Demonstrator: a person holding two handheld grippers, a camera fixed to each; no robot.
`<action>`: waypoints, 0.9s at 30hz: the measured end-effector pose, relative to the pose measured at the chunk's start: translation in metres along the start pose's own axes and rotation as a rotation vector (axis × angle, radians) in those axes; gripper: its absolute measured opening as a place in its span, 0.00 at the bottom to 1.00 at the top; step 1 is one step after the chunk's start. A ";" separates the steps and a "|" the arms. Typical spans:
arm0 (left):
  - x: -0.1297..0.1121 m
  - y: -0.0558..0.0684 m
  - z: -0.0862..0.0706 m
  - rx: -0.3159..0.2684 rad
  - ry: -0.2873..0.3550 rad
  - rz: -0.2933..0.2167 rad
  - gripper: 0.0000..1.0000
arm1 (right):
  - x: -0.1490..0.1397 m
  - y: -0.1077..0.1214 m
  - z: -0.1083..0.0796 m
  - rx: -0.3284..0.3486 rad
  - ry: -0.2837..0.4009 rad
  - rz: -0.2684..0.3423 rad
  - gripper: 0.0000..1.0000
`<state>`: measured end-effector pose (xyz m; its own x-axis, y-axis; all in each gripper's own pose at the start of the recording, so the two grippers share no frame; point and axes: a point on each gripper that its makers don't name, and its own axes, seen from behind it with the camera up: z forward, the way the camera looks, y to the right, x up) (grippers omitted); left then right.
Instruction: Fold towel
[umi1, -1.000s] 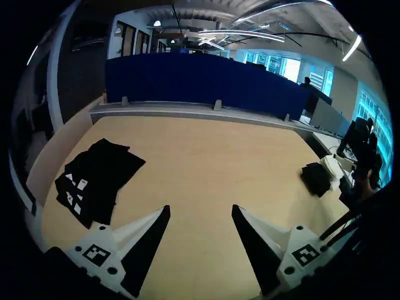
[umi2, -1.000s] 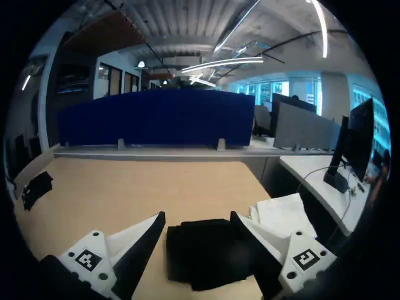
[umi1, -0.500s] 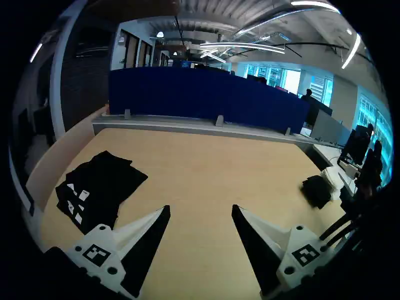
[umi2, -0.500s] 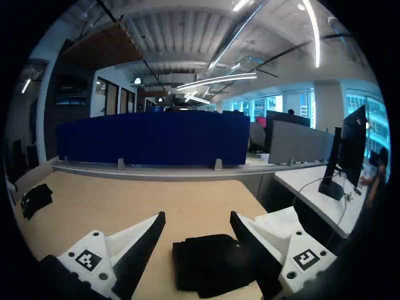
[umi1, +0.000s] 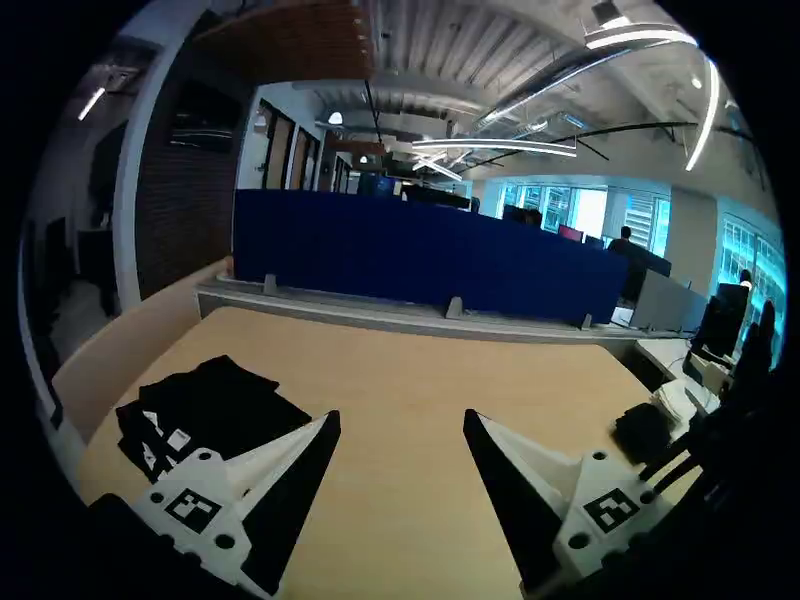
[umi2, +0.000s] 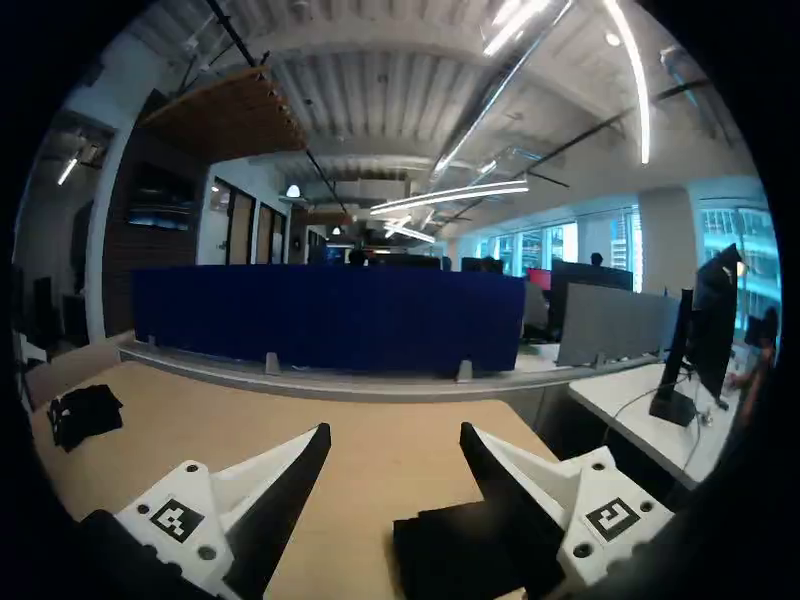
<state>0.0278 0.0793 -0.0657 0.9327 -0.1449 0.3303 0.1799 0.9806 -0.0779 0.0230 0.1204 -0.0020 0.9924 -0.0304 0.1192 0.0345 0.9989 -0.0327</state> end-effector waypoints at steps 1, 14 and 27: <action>0.005 -0.001 0.001 0.002 0.015 0.002 0.91 | 0.003 -0.008 0.000 0.008 0.005 -0.004 1.00; 0.053 -0.017 0.011 0.025 0.180 0.036 0.91 | 0.023 -0.088 -0.008 0.072 0.027 -0.021 1.00; 0.072 -0.022 0.022 0.023 0.262 0.083 0.91 | 0.033 -0.127 -0.006 0.091 0.012 -0.003 1.00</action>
<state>0.0840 0.0507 -0.0199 0.9936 -0.0899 0.0687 0.0949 0.9928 -0.0727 0.0521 -0.0079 0.0003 0.9936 -0.0336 0.1075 0.0274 0.9979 0.0582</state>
